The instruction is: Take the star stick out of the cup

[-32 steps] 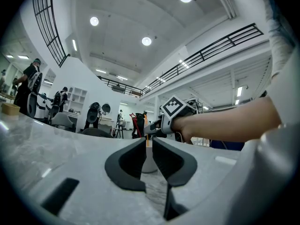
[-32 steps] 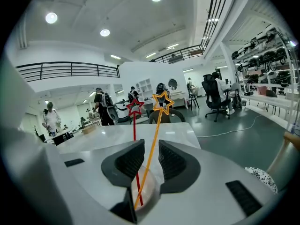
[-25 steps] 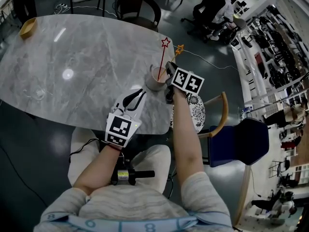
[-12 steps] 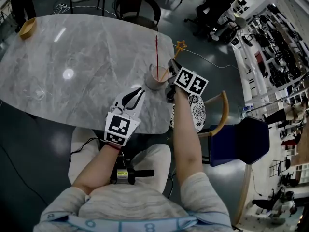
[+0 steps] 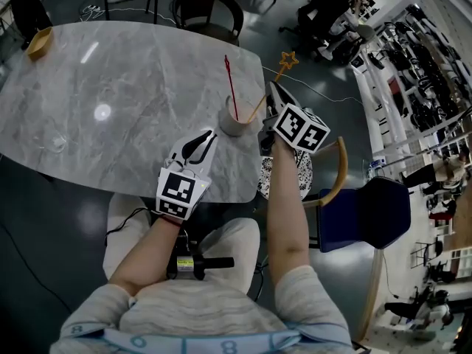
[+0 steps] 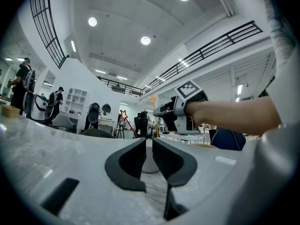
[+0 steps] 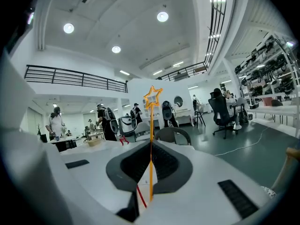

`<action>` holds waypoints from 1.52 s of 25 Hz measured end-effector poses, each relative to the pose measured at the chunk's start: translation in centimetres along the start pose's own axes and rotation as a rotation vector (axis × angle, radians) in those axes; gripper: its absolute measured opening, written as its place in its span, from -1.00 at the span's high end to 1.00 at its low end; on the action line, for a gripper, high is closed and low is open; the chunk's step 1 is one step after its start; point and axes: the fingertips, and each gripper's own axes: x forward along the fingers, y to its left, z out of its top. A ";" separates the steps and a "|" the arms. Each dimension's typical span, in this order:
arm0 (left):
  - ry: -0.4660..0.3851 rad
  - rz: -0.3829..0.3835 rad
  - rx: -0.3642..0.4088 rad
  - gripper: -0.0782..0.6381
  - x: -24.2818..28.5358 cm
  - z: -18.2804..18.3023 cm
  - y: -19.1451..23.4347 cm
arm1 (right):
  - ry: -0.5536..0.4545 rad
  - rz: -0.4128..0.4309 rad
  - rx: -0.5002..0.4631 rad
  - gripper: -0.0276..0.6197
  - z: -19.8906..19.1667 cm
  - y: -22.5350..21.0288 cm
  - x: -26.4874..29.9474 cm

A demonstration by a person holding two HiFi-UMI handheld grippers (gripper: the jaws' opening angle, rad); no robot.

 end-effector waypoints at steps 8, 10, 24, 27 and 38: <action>0.000 0.008 0.001 0.68 0.1 -0.3 0.2 | -0.090 0.072 -0.097 0.88 3.8 4.1 -2.3; -0.001 0.013 0.000 0.68 -0.1 -0.2 0.4 | -0.101 0.098 -0.113 0.88 4.6 5.3 -2.8; -0.009 0.042 -0.001 0.68 -0.5 0.2 1.2 | 0.148 0.254 -0.173 0.88 -2.3 11.0 -2.4; -0.011 0.055 -0.002 0.68 -0.6 0.2 1.4 | 0.220 0.265 -0.196 0.88 -4.5 11.3 -1.9; -0.013 0.090 -0.027 0.68 -1.2 0.1 3.0 | 0.399 0.289 -0.262 0.87 -11.2 13.0 0.0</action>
